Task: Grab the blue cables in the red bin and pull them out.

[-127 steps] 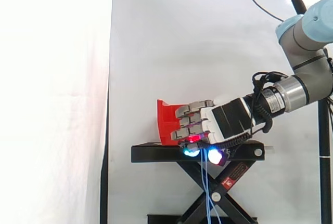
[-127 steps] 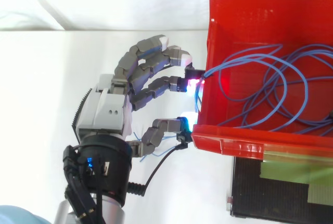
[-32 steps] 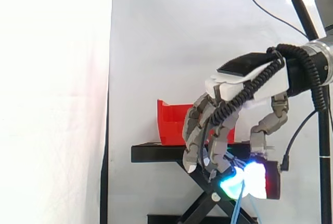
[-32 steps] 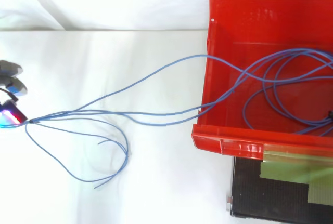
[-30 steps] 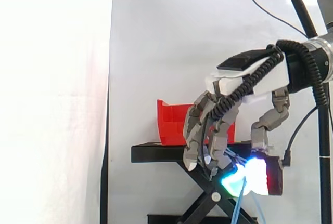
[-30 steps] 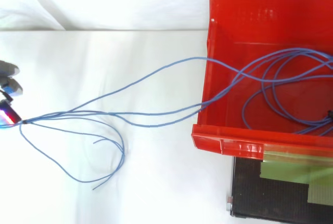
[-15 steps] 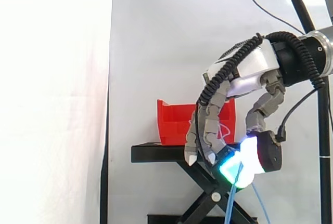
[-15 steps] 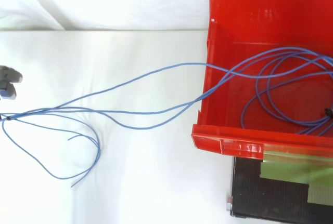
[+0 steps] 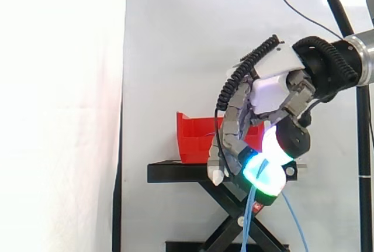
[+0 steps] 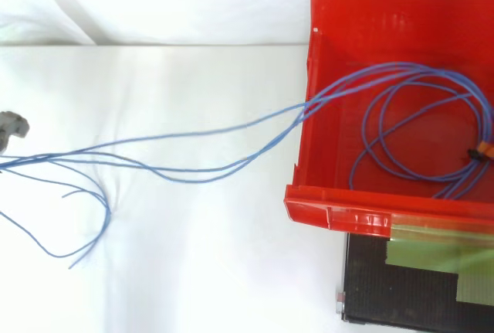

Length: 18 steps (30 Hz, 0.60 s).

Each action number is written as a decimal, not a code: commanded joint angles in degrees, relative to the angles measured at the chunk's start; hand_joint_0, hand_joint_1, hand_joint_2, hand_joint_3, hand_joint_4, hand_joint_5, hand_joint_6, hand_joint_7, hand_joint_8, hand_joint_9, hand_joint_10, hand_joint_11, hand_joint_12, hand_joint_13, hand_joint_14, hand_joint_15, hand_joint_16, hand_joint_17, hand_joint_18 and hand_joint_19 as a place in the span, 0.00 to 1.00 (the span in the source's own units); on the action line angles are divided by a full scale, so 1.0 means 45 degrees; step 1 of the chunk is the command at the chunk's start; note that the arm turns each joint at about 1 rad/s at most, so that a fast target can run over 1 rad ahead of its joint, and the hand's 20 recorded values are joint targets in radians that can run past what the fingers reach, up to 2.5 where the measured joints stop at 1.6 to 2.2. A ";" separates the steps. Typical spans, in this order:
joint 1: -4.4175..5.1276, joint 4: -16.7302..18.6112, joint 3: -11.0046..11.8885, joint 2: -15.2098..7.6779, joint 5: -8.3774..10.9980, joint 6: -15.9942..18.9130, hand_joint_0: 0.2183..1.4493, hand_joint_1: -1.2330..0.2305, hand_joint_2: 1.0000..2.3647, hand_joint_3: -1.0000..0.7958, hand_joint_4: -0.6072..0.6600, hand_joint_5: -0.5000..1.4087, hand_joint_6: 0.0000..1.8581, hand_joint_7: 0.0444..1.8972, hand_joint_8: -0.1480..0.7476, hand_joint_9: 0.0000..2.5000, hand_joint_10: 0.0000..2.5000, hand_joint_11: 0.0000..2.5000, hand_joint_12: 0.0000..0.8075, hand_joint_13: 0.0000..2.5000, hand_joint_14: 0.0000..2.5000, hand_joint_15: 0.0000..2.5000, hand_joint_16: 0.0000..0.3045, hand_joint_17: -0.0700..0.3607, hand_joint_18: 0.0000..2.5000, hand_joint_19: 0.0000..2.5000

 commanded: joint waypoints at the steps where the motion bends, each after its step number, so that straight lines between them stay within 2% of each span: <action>1: 0.0003 -0.0003 -0.0008 0.0014 0.0034 0.2527 0.56 0.31 0.00 0.00 0.57 0.74 0.20 0.44 0.43 0.31 0.01 0.18 0.39 0.38 0.01 0.33 0.13 0.37 0.23 0.24; 5: 0.0023 -0.0003 0.0012 0.0014 0.0034 0.2898 0.56 0.31 0.00 0.00 0.57 0.74 0.20 0.44 0.43 0.31 0.01 0.19 0.40 0.39 0.01 0.36 0.13 0.37 0.23 0.25; 18: 0.0023 -0.0062 -0.0008 0.0014 0.0053 0.2917 0.56 0.31 0.00 0.00 0.57 0.75 0.19 0.44 0.44 0.31 0.01 0.19 0.41 0.43 0.01 0.48 0.12 0.36 0.27 0.30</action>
